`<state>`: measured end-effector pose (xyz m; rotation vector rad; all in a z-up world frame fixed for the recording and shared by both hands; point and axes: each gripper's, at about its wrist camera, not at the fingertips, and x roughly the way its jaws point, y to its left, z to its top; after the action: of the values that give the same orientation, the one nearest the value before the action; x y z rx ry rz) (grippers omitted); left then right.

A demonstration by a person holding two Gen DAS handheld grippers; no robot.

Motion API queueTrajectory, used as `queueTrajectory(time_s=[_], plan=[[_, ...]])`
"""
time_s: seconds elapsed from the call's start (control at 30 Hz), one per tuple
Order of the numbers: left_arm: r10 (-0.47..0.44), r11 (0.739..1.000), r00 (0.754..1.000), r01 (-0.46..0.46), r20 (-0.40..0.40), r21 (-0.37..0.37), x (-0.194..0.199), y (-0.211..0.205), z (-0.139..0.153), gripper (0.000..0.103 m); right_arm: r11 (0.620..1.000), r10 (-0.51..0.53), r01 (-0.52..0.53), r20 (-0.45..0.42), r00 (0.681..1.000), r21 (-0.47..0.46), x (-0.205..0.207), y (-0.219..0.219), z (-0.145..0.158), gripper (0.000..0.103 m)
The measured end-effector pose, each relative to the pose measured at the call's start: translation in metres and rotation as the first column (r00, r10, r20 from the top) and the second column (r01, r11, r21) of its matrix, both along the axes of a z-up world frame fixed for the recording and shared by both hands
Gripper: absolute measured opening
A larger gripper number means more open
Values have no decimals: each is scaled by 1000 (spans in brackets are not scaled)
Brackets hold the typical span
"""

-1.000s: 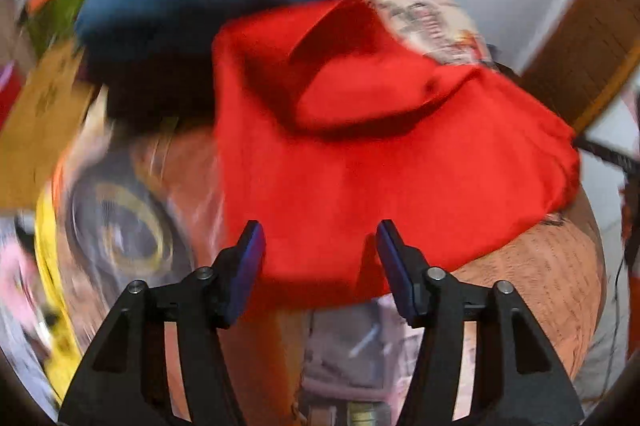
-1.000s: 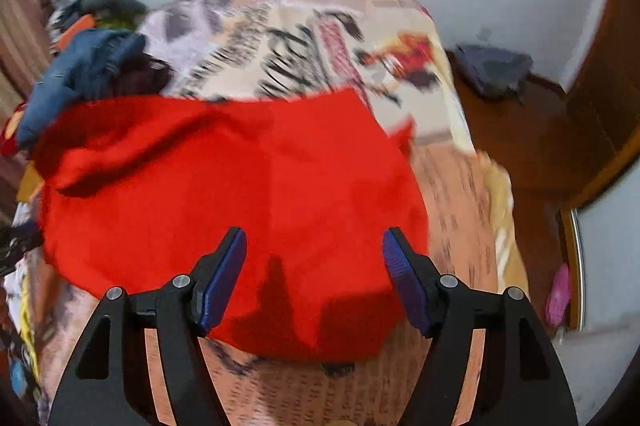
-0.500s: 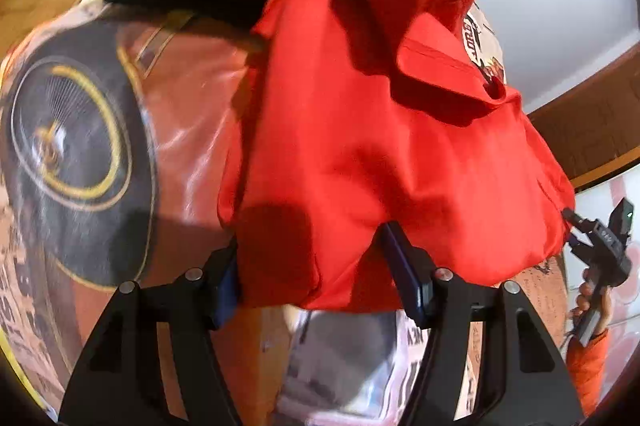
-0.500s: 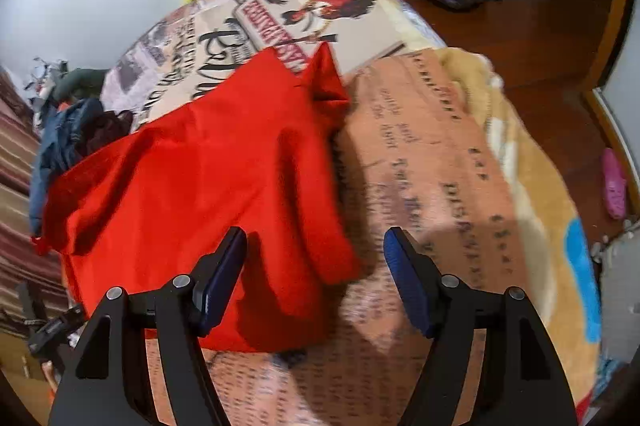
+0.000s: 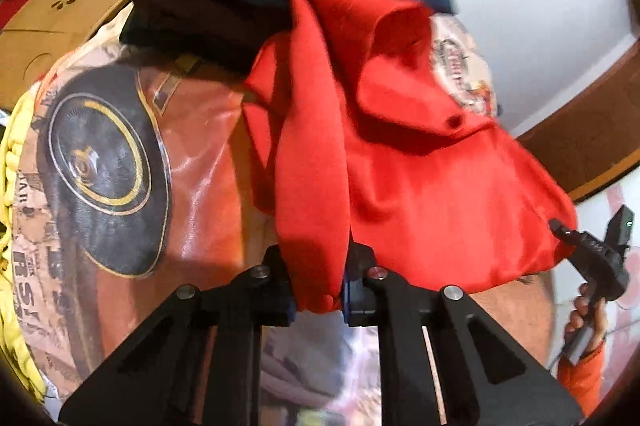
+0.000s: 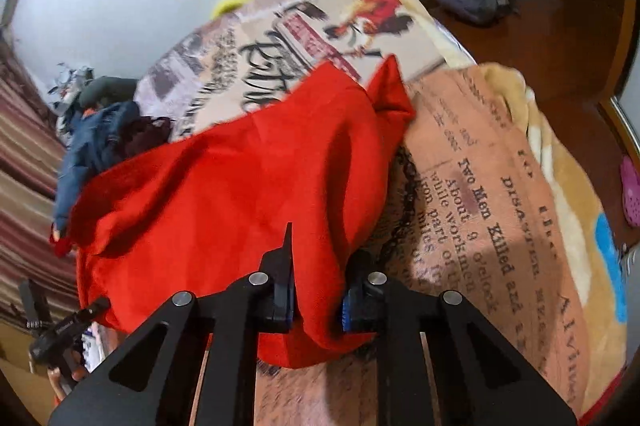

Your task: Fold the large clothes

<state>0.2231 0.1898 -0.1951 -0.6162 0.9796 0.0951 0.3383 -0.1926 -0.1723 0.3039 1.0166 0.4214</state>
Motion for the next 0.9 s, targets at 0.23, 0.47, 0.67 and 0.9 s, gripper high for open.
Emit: queueTrajectory(time_s=[0.23, 0.47, 0.67, 0.9], plan=[[-21, 997, 995, 27, 93, -68, -36, 3, 43, 13, 998, 60, -60, 59, 996, -4, -45, -12, 33, 13], [-80, 995, 997, 79, 6, 54, -56, -11, 28, 17, 996, 63, -60, 42, 997, -68, -80, -31, 22, 15], [-54, 944, 993, 84, -101, 320, -67, -12, 11, 21, 984, 33, -16, 91, 995, -180, -86, -38, 31, 28], [-36, 905, 995, 72, -92, 419, -67, 1, 26, 21, 954, 17, 45, 205, 979, -297, -91, -38, 60, 37]])
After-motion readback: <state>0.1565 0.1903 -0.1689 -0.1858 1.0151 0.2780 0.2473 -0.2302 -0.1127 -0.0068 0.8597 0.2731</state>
